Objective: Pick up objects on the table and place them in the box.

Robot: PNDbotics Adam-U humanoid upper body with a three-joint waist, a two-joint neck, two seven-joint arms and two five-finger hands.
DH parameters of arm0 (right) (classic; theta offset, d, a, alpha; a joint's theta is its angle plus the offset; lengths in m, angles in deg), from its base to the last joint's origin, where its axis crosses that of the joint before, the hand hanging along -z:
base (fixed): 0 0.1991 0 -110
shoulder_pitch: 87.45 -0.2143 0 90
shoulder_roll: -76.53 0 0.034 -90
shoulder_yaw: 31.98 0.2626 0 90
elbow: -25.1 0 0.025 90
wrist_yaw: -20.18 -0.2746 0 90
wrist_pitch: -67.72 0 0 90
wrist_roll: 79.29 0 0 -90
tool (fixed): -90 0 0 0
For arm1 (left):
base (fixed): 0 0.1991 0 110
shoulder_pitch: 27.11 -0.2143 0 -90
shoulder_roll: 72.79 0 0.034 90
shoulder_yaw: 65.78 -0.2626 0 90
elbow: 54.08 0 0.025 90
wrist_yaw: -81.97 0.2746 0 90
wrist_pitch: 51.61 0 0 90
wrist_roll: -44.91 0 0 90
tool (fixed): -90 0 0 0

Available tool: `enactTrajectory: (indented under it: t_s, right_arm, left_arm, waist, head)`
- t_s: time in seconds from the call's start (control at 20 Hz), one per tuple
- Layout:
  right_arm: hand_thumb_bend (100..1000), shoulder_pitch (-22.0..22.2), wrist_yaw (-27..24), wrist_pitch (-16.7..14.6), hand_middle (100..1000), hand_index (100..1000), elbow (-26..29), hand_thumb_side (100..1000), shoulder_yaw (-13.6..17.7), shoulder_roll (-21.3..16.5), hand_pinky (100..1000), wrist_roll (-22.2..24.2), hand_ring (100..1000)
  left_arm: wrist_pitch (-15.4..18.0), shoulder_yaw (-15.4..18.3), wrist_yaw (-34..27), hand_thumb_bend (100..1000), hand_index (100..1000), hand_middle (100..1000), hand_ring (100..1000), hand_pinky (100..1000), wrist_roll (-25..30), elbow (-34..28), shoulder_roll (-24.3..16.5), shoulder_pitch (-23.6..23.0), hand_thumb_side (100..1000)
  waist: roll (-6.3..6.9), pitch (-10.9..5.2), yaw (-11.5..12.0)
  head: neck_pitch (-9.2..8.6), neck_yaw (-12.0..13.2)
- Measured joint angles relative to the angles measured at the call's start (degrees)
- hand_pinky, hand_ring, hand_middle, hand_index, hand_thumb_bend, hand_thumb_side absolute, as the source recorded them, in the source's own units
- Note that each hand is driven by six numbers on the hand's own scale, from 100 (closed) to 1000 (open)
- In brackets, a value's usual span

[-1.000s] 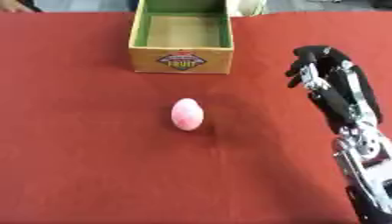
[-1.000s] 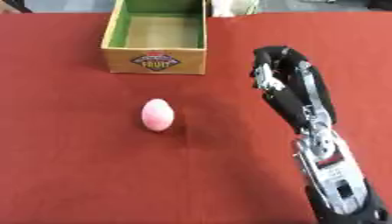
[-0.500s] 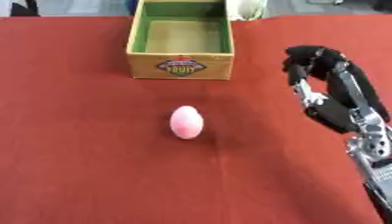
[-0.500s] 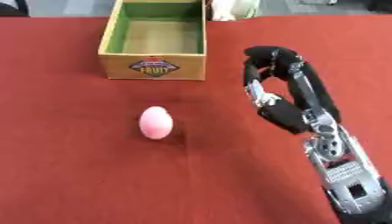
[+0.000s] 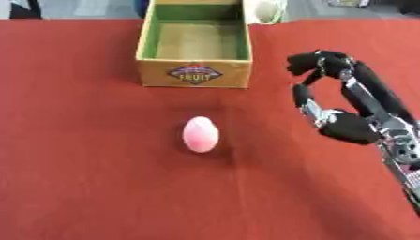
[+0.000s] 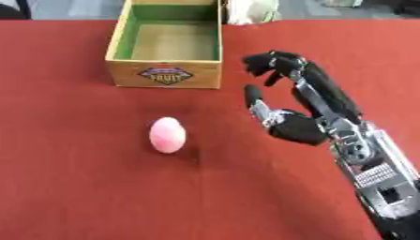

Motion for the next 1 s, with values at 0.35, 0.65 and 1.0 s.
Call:
enactTrajectory:
  t_s: [0.35, 0.65, 1.0]
  right_arm:
    - [165, -5.6, 1.3, 0.4, 725, 894, 0.0, 679, -4.2, -4.2, 659, 4.1, 772]
    - [324, -10.0, 1.2, 0.7, 747, 907, 0.0, 644, -8.2, -6.8, 686, 10.6, 797]
    - [361, -13.3, 1.2, 1.8, 742, 907, 0.0, 647, -12.9, -9.6, 708, 19.4, 815]
  left_arm:
    - [0.0, 0.0, -0.1, 100, 498, 373, 480, 443, 0.2, 0.0, 0.0, 0.0, 647]
    - [0.0, -0.2, -0.2, 100, 499, 373, 481, 443, 0.4, 0.0, 0.0, 0.0, 648]
    - [0.1, -0.4, -0.2, 100, 499, 374, 482, 443, 0.5, 0.0, -0.2, 0.0, 648]
  waist:
    - [-0.15, -0.01, 0.2]
    - [-0.43, -0.27, 0.5]
    - [-0.78, -0.78, 0.5]
  head:
    - [0.0, -0.3]
    - [0.0, -0.6]
    - [0.0, -1.2]
